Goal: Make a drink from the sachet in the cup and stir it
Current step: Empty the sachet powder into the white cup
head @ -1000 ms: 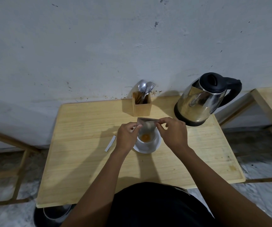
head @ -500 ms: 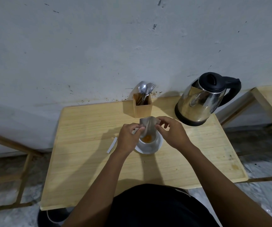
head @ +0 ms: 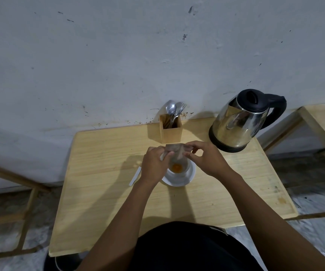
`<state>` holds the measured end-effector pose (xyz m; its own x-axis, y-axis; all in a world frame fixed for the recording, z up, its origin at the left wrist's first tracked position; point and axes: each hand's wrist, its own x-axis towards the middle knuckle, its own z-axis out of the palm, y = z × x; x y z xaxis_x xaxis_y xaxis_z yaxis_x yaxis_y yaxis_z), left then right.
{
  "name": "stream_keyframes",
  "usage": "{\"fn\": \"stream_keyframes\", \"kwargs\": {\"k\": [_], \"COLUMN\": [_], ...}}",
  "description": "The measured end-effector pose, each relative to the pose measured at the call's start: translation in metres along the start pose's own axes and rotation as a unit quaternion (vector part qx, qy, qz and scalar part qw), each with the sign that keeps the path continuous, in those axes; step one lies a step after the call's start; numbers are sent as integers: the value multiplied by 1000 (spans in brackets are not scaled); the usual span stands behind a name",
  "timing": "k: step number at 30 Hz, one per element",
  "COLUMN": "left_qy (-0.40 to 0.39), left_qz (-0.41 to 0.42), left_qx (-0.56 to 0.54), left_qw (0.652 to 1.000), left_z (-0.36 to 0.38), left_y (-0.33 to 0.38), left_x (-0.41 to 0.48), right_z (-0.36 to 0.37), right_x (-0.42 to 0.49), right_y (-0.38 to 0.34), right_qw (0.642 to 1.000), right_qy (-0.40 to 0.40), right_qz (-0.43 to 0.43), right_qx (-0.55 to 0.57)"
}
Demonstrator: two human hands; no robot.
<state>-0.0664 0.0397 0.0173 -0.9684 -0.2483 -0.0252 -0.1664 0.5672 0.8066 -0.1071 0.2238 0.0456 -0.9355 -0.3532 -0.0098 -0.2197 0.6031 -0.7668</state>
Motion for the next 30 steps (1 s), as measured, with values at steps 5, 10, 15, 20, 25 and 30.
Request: {"fn": "stream_keyframes", "kwargs": {"k": [5, 10, 15, 20, 25, 30], "left_qy": [-22, -27, -23, -9, -9, -1], "left_qz": [-18, 12, -1, 14, 13, 27], "left_qx": [-89, -98, -107, -98, -96, -74], "left_qw": [996, 995, 994, 995, 995, 997], "left_z": [-2, -4, -2, -2, -1, 3], "left_y": [5, 10, 10, 16, 13, 7], "left_x": [-2, -3, -1, -1, 0, 2], "right_z": [-7, -4, -3, -1, 1, 1], "right_x": [1, 4, 5, 6, 5, 3], "right_y": [1, -1, -6, -10, -14, -16], "right_qw": [1000, 998, 997, 993, 997, 997], "right_qy": [7, -9, 17, 91, 72, 53], "right_qz": [-6, -25, -9, 2, 35, 44], "right_qx": [-17, -56, -69, -77, 4, 35]}}
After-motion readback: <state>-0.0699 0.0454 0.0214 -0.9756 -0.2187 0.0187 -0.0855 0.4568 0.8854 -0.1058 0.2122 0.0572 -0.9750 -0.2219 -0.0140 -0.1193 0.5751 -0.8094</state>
